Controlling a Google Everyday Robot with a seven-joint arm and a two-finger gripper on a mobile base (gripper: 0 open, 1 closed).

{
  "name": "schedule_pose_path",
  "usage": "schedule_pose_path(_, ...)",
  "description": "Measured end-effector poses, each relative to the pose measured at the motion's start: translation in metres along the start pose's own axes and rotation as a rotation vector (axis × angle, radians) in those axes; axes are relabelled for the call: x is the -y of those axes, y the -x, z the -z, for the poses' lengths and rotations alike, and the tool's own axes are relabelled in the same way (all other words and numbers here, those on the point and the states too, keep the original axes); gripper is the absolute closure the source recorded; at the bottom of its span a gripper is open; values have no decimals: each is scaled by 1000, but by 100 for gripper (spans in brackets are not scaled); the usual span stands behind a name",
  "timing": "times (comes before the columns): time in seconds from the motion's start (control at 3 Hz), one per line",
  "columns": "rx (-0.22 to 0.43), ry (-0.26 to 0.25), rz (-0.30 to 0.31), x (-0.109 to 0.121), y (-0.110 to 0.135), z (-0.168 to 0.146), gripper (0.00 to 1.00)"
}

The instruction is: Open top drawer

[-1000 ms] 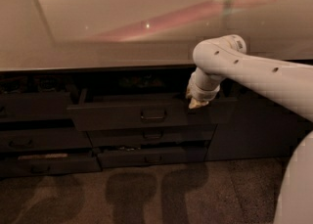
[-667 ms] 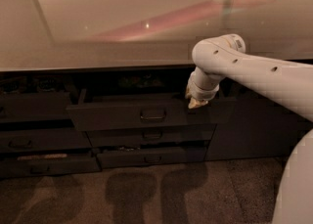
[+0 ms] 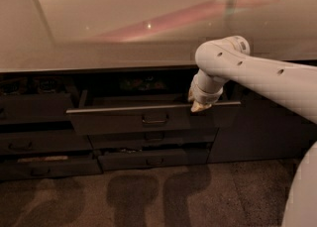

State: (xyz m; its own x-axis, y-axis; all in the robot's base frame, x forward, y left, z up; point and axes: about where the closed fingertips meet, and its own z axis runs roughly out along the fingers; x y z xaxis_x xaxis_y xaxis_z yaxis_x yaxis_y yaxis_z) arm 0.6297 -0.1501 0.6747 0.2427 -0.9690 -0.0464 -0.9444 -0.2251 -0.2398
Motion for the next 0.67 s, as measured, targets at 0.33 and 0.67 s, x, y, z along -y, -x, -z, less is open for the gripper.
schedule_pose_path(0.33,2,5,7,-11,3,-1,100)
schedule_pose_path(0.67,2,5,7,-10,3,3,100)
